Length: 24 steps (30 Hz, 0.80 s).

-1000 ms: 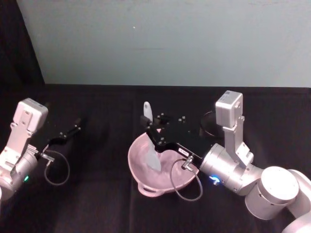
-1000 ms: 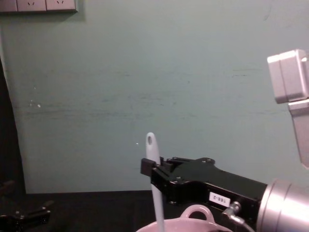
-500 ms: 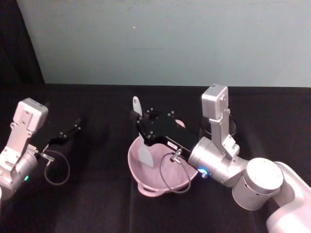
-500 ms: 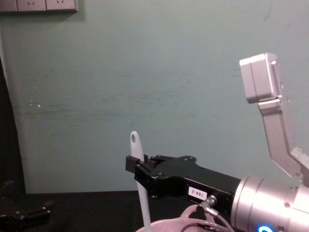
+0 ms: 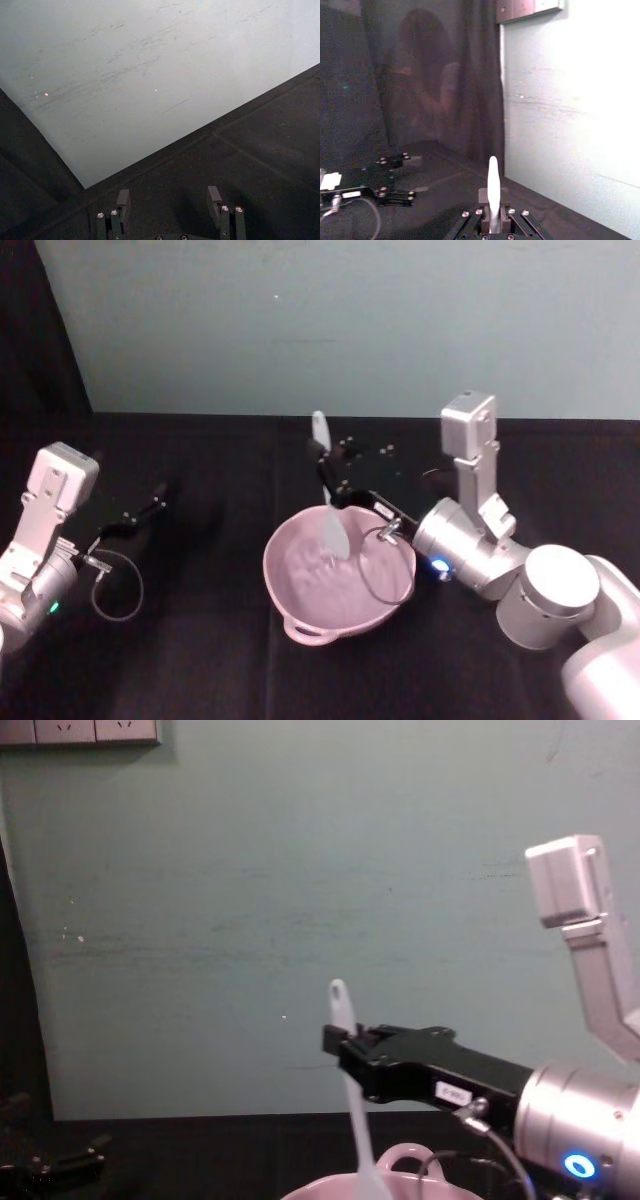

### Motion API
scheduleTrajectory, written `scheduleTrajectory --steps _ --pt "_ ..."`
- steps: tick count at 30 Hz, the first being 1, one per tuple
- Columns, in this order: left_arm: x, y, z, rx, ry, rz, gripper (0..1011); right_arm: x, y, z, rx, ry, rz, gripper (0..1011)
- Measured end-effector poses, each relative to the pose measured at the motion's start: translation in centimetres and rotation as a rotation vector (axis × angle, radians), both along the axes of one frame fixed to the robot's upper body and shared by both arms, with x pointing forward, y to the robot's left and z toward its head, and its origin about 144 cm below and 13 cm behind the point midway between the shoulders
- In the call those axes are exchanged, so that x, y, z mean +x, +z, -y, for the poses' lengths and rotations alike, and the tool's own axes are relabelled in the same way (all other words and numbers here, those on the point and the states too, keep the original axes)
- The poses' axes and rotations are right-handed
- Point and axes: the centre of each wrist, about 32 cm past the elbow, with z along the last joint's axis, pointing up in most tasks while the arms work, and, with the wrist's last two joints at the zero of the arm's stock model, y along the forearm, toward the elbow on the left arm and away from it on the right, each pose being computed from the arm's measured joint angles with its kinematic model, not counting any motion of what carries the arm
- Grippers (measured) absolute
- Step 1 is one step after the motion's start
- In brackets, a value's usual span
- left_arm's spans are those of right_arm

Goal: Use the one hand to pick up the spoon and stir the clear water in the bowl.

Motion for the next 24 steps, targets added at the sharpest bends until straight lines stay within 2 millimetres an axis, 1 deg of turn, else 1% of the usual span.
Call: scheduleTrajectory --steps 6,13,19,21,24 --pt "0.0 0.0 0.0 0.000 0.000 0.000 1005 -0.2 0.1 1.2 0.001 -0.022 0.002 120" --pt "0.0 0.0 0.0 0.000 0.000 0.000 1005 -1.0 0.1 1.9 0.002 -0.024 0.002 120" --pt "0.0 0.0 0.0 0.000 0.000 0.000 1005 -2.0 0.2 1.9 0.001 -0.004 0.008 120" --pt "0.0 0.0 0.0 0.000 0.000 0.000 1005 -2.6 0.2 1.5 -0.001 0.020 0.010 120" --pt "0.0 0.0 0.0 0.000 0.000 0.000 1005 -3.1 0.2 1.1 -0.003 0.043 0.008 120"
